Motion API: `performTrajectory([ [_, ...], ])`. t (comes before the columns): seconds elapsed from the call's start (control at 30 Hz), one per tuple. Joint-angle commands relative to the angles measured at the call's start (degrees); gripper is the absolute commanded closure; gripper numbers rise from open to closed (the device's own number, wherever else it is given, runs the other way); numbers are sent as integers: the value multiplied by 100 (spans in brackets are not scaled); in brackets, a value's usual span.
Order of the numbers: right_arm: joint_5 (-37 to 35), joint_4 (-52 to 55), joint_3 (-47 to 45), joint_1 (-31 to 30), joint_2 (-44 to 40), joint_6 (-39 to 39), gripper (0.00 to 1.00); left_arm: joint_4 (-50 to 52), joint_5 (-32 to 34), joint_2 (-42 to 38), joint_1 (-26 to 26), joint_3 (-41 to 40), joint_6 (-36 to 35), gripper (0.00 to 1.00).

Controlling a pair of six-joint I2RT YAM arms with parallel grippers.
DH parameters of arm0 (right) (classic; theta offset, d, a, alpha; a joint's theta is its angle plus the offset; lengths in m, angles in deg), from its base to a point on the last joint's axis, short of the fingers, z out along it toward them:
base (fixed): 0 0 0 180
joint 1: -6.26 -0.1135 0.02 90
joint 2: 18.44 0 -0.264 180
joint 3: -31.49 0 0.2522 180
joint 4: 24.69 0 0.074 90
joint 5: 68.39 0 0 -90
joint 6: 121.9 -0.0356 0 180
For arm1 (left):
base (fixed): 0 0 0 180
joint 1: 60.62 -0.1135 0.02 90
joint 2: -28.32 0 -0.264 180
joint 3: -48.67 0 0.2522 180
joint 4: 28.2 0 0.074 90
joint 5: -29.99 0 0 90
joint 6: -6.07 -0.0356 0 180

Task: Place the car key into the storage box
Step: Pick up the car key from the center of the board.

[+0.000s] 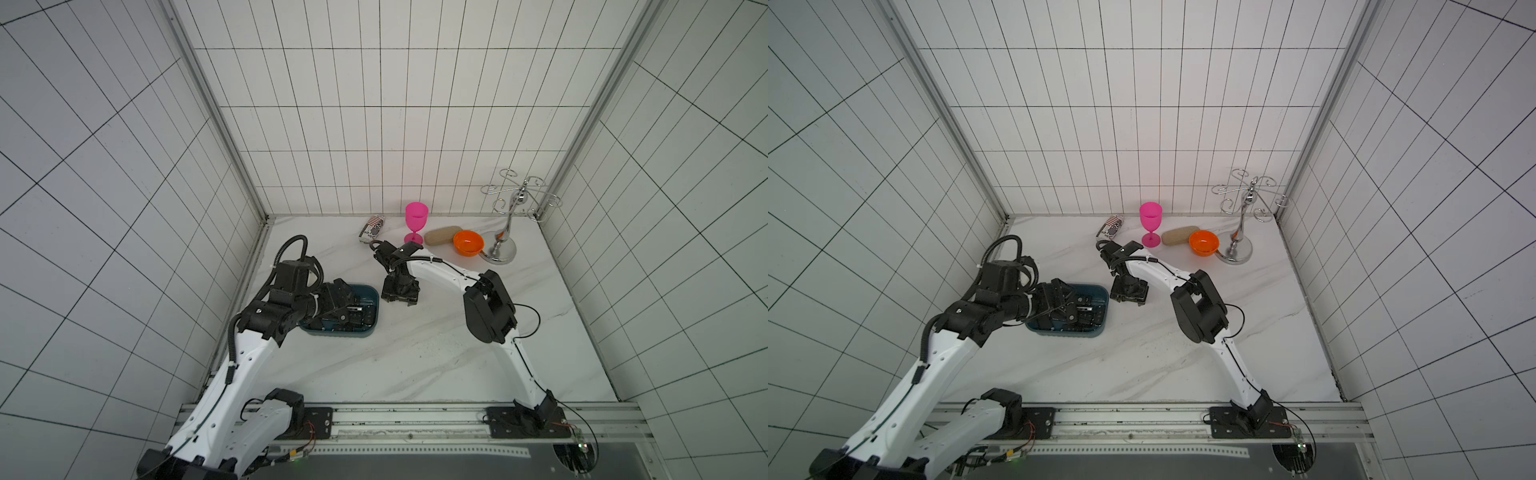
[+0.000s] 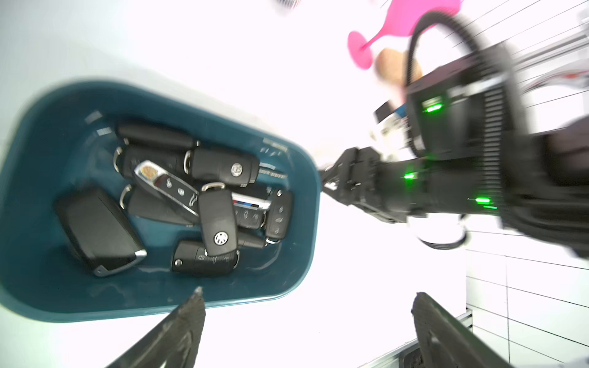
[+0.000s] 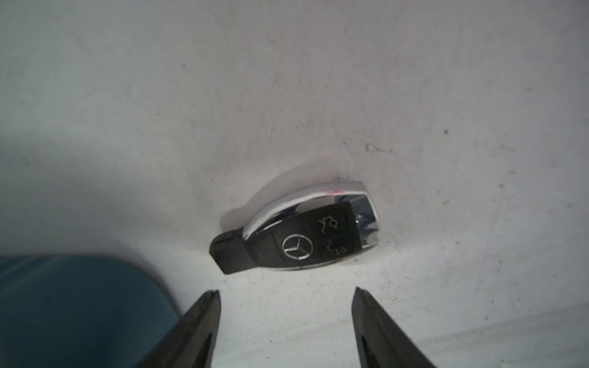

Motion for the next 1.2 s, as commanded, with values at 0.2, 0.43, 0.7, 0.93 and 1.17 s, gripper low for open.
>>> performTrajectory([
  [0.2, -35, 420, 775, -9, 570, 802, 30, 519, 133, -137, -173, 168, -386, 1],
  [0.43, -437, 673, 305, 4, 352, 1556, 1, 297, -15, -104, -200, -24, -320, 1],
  [0.7, -519, 390, -568, 175, 80, 2180, 1, 144, -105, -35, -210, -91, -271, 1],
  [0.93, -288, -194, -938, 304, -170, 3440, 1, 100, -121, -27, -210, -113, -260, 1],
  [1.17, -561, -298, -882, 332, -290, 4395, 1, -1, -158, 69, -217, -159, -246, 1],
])
